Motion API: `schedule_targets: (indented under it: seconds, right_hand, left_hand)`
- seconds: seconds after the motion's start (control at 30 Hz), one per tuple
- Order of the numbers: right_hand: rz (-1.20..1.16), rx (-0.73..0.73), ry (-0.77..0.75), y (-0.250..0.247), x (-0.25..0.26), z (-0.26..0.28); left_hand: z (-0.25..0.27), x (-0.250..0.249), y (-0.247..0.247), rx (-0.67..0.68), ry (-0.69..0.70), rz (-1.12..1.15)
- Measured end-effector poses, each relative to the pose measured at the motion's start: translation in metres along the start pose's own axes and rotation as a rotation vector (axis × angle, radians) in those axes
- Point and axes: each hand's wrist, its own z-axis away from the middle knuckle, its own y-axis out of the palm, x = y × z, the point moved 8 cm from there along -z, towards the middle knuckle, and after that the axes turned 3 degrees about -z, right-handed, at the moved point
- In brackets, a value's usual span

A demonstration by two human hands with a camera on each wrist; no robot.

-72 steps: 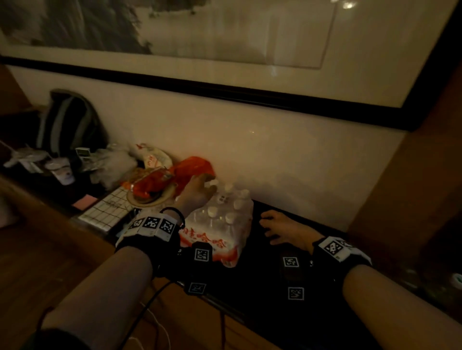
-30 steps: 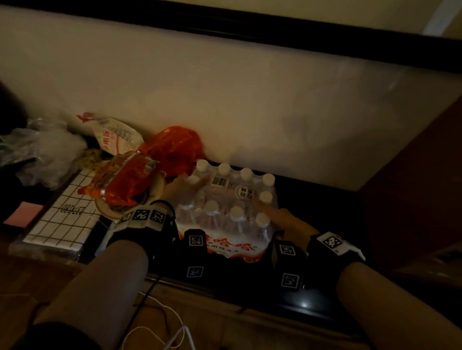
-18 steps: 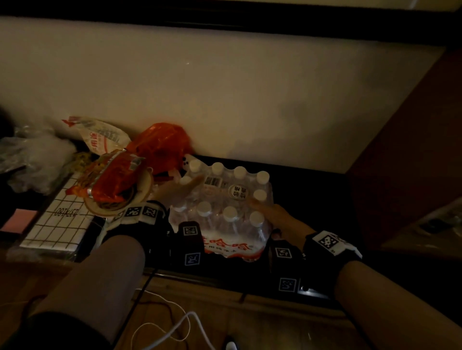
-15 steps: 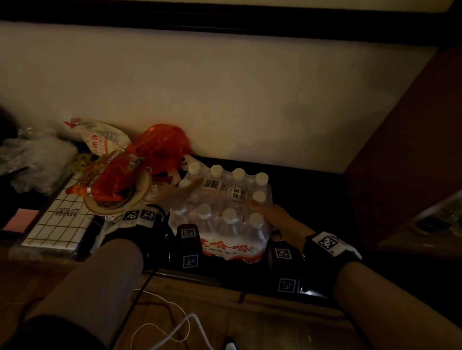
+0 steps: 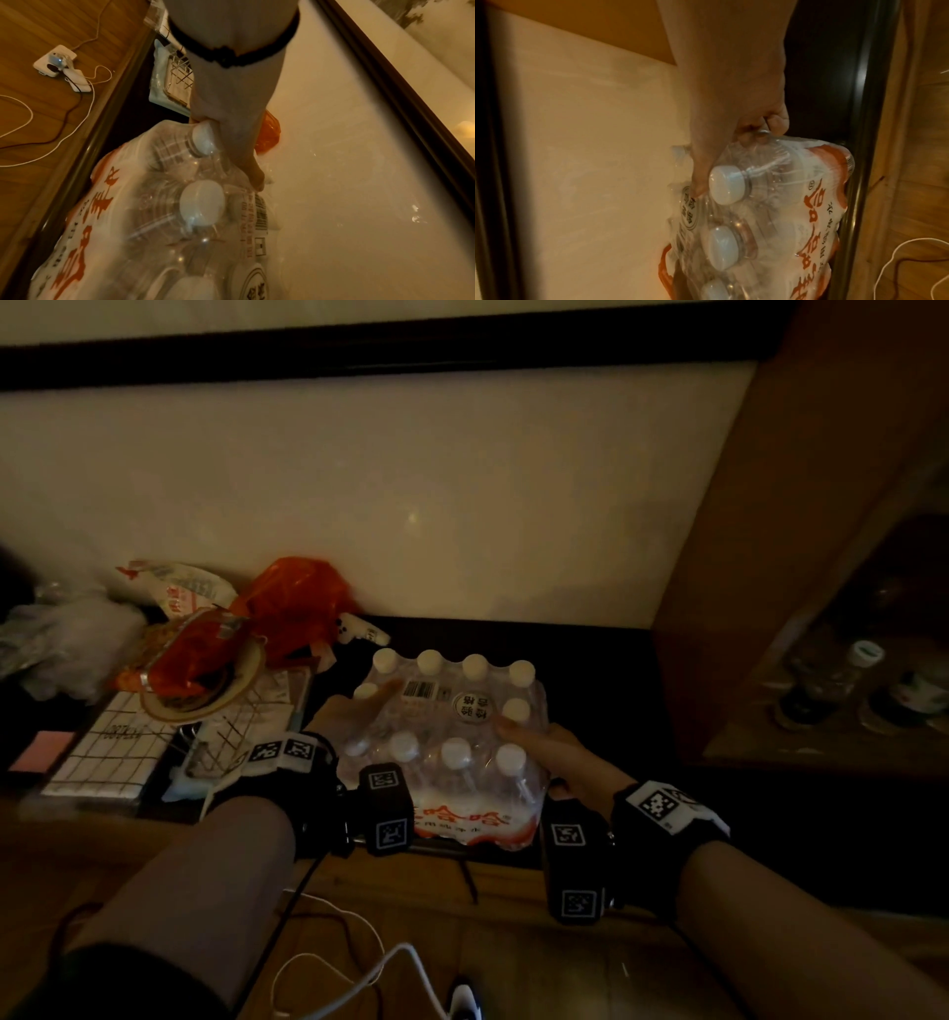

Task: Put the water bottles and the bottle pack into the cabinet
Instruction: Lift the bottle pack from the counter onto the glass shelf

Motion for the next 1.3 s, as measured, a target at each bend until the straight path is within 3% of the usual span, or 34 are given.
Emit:
schedule_targets:
  seconds: [0.43, 0.6, 0.8, 1.03, 1.3]
  right_hand:
    - [-0.03, -0.036, 0.021, -0.117, -0.061, 0.045]
    - [-0.056, -0.038, 0.021, -0.154, -0.081, 0.069]
    - [-0.037, -0.082, 0.029, -0.196, -0.1, 0.093]
    - [-0.1, -0.17, 0.048, -0.213, -0.106, 0.112]
    - [-0.184, -0.32, 0.025, -0.214, -0.109, 0.102]
  left_hand:
    - [0.069, -0.051, 0.097, 0.043, 0.029, 0.041]
    - [0.092, -0.084, 0.131, 0.062, 0.068, -0.065]
    - [0.11, -0.112, 0.169, 0.095, 0.098, 0.013]
    - [0.129, -0.111, 0.183, 0.08, 0.127, 0.123]
    - [0.109, -0.098, 0.184, 0.179, 0.126, 0.274]
